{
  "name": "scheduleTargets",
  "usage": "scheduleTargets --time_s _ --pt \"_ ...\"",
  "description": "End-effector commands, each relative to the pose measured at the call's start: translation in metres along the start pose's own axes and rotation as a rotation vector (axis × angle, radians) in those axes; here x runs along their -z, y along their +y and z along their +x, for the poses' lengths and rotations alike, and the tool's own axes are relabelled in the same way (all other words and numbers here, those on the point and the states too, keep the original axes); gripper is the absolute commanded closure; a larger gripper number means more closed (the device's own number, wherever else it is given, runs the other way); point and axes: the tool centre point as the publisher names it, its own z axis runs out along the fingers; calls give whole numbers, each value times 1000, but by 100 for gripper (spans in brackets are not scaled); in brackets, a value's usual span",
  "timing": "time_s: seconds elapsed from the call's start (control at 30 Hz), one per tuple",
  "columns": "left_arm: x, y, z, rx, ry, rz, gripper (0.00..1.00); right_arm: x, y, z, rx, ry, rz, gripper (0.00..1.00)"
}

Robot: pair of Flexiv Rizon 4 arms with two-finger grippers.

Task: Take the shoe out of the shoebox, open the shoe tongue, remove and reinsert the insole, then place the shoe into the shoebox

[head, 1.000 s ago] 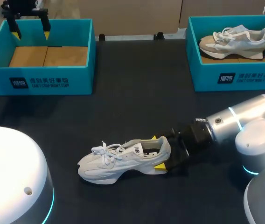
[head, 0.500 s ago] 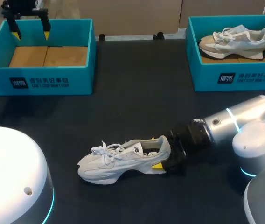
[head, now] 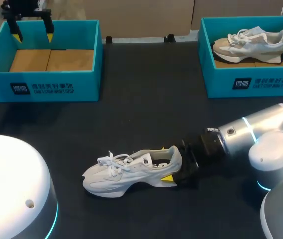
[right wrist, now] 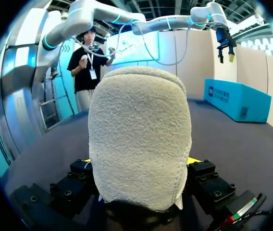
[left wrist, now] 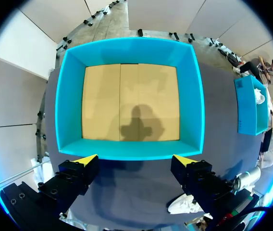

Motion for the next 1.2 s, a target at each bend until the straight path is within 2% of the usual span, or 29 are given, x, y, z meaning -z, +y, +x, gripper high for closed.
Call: scheduleTargets --time_s 0.03,0.13,0.23,0.27,0.33,0.4,0.83,0.9,1.0,1.2 --pt "1 15 9 5 -3 1 0 -2 1 2 -1 -1 5 100" --pt "-1 48 31 -15 -6 -20 0 -2 1 2 -1 -1 5 100" --pt "0 70 49 -11 -14 -17 0 -2 1 2 -1 -1 5 100" --pt "1 77 54 -16 -5 -40 0 -2 1 2 -1 -1 5 100" --pt "1 91 68 6 -16 -16 0 -2 1 2 -1 -1 5 100" --pt "3 103 80 23 -17 -73 0 -2 1 2 -1 -1 5 100" --pt "3 103 80 23 -17 -73 0 -2 1 2 -1 -1 5 100" --pt "-1 128 93 1 -32 -30 0 -2 1 2 -1 -1 5 100" --pt "-2 157 112 -24 -40 -52 0 -2 1 2 -1 -1 5 100" --pt "-2 208 140 -35 -26 6 0 -2 1 2 -1 -1 5 100"
